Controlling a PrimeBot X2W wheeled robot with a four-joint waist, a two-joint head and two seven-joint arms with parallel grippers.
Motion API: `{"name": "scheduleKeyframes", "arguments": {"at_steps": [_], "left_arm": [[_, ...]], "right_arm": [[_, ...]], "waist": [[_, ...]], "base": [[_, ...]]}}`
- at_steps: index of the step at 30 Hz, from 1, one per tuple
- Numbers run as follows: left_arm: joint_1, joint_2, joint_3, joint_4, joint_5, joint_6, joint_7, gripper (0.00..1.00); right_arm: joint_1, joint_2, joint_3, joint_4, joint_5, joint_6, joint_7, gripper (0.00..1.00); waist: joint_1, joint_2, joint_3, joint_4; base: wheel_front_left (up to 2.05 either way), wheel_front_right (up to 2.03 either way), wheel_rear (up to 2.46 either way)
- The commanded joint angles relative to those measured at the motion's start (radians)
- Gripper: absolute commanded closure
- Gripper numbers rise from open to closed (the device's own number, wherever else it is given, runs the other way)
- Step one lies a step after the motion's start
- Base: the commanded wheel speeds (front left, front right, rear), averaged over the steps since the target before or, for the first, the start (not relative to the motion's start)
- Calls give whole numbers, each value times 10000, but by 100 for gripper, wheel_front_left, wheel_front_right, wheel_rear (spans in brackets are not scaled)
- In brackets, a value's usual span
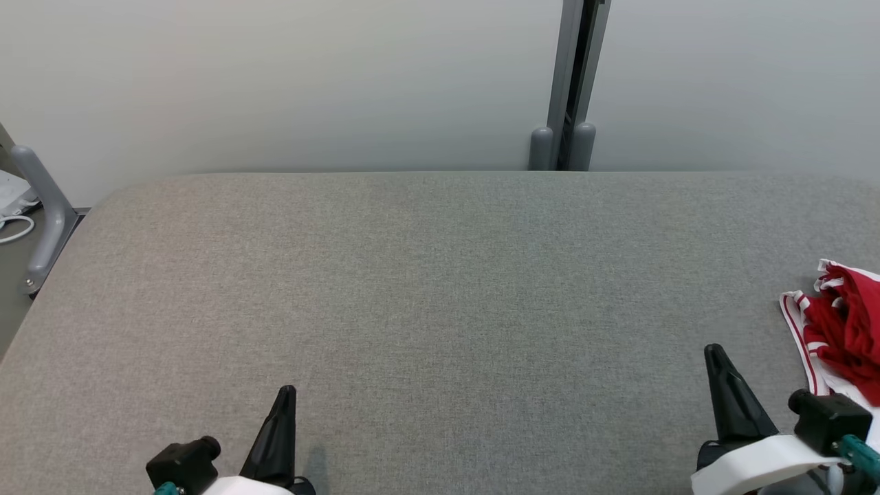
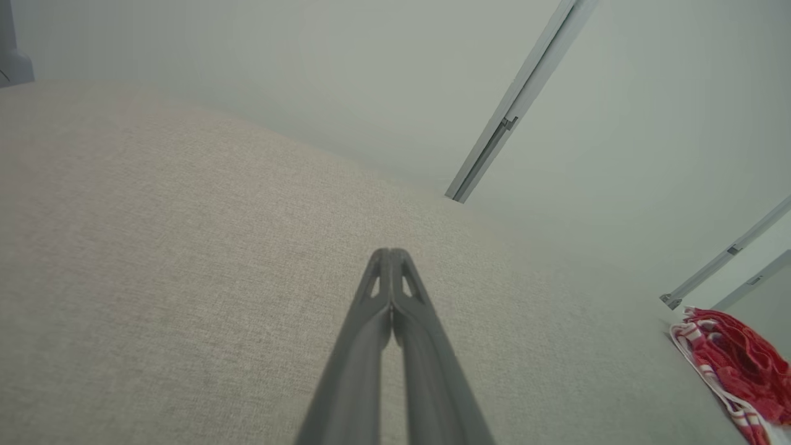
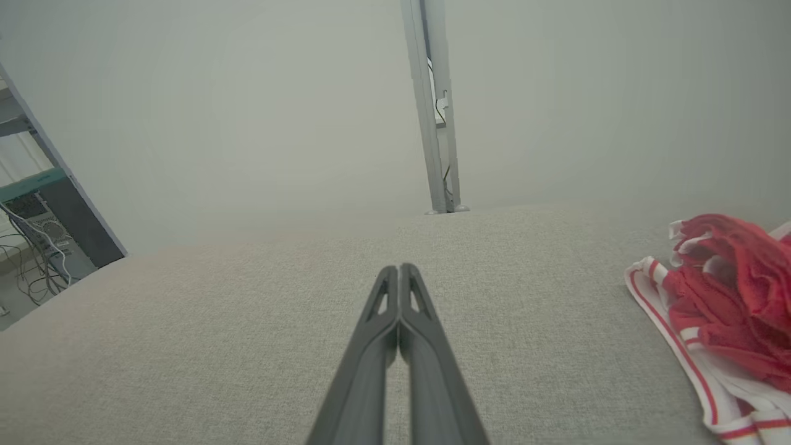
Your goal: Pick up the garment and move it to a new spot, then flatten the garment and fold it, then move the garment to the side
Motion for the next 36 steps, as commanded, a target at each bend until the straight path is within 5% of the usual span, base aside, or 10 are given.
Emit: {"name": "scheduleKeyframes", "arguments": {"at_steps": [1,36], "left_arm": [[-414,23,38,-119,-467,-82,64,100],[-1361,53,119,36,-5107,-319,850,100]], "right_arm": [[-253,-37,-197,-164,556,0,167,100],[-440,12,-1861,-203,6066,-1,2099,100]], "waist": [[0,-1,4,-11],[0,-1,73,-223]], "base": [[0,0,0],[0,0,0]]}}
